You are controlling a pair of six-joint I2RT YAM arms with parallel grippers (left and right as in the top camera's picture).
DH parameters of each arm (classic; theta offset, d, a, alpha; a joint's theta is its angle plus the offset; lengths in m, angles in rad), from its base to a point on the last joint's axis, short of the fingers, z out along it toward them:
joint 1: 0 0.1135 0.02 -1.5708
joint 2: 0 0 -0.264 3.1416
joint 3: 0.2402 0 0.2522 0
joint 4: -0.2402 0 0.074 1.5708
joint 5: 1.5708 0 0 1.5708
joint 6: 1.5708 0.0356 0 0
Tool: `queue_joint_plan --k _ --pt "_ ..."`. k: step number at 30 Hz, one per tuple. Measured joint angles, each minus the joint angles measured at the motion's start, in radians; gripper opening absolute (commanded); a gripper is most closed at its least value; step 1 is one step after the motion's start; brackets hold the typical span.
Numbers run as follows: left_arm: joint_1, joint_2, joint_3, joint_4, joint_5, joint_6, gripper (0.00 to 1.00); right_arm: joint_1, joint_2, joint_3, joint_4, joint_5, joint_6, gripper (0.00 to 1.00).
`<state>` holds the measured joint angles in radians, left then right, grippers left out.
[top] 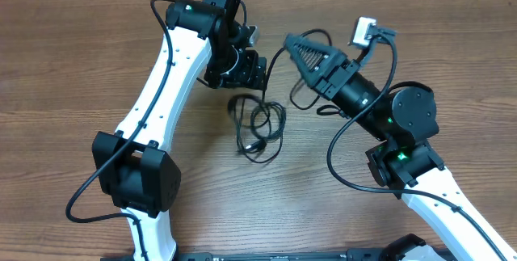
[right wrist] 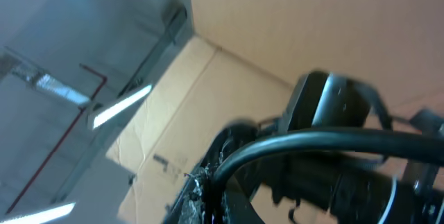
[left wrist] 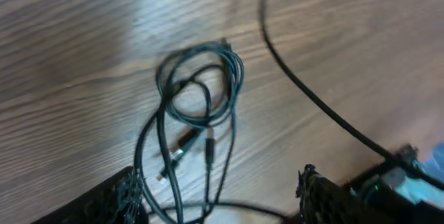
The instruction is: Untangle cables
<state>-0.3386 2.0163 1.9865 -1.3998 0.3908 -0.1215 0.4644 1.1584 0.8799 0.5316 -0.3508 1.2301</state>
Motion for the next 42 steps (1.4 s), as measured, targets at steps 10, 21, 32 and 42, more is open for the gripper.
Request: queue_joint_plan --k 10,21,32,42 --pt "0.0 0.0 0.0 -0.014 -0.042 -0.041 0.71 0.0 0.0 0.0 -0.052 0.147 0.0 0.04" --pt "0.0 0.0 0.0 -0.077 -0.21 -0.352 0.72 0.0 0.0 0.001 -0.252 0.341 0.001 0.04" --pt "-0.014 0.0 0.0 -0.081 -0.189 -0.298 0.7 0.0 0.0 0.001 -0.167 0.396 0.01 0.04" --pt "-0.068 0.0 -0.003 -0.043 -0.222 -0.263 0.68 0.0 0.0 0.001 -0.124 0.374 0.173 0.04"
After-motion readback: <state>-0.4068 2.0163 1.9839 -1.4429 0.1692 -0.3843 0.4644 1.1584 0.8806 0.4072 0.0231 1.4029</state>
